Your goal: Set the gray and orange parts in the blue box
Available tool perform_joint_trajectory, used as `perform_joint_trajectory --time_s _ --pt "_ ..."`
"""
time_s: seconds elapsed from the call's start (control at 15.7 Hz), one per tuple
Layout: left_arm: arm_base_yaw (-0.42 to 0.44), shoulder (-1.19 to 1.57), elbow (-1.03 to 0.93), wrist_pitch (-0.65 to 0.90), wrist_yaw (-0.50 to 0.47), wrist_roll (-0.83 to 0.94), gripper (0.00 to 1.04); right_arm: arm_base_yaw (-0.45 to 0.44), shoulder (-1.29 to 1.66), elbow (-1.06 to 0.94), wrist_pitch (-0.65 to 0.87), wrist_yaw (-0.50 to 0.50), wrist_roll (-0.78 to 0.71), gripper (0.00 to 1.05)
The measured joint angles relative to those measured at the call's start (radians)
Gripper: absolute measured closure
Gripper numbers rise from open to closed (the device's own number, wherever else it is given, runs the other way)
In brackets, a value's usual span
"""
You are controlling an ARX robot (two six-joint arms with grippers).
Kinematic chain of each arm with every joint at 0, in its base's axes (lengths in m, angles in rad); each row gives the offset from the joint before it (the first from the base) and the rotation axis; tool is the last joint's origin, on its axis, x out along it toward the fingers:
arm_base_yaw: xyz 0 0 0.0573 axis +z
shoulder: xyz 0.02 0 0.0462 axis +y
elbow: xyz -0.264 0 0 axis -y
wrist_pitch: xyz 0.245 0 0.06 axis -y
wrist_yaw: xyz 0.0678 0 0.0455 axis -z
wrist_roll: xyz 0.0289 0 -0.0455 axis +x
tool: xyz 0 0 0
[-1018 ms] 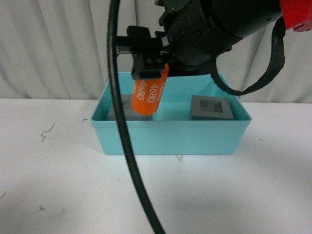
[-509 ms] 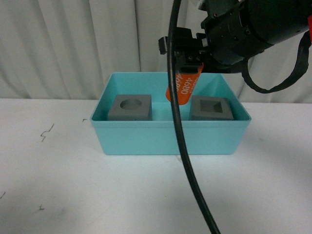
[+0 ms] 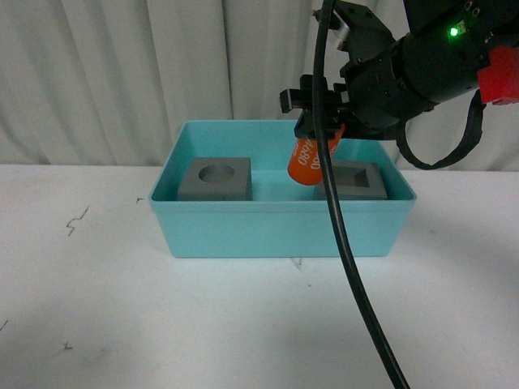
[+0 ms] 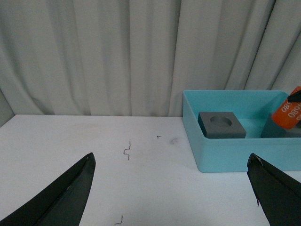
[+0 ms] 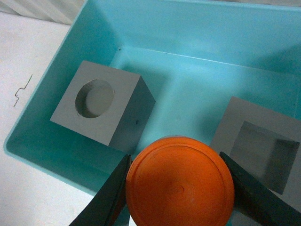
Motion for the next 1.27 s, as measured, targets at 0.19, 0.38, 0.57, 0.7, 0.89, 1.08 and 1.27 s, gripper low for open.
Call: perform_joint_trajectory --time_s 0.19,0.38,0.57,0.7,0.89,1.08,1.27 --pt "0.0 0.0 0.0 0.0 0.0 0.0 0.07 -0.005 0.051 0.049 0.0 -0.009 0.0 0.57" --pt "0.0 0.0 0.0 0.0 0.0 0.0 0.07 -0.02 0.115 0.117 -0.004 -0.021 0.002 0.57" --pt "0.0 0.0 0.0 0.0 0.0 0.0 0.07 -0.019 0.201 0.21 -0.041 -0.041 0.003 0.57" --pt "0.0 0.0 0.0 0.0 0.0 0.0 0.07 -0.01 0.23 0.23 -0.053 -0.054 0.003 0.57" --pt "0.0 0.0 0.0 0.0 0.0 0.0 0.07 0.014 0.238 0.24 -0.103 -0.057 0.002 0.57" --pt "0.0 0.0 0.0 0.0 0.0 0.0 0.07 0.019 0.254 0.243 -0.122 -0.017 -0.032 0.57" --pt "0.0 0.0 0.0 0.0 -0.001 0.0 0.07 -0.002 0.34 0.365 -0.177 -0.046 -0.064 0.38"
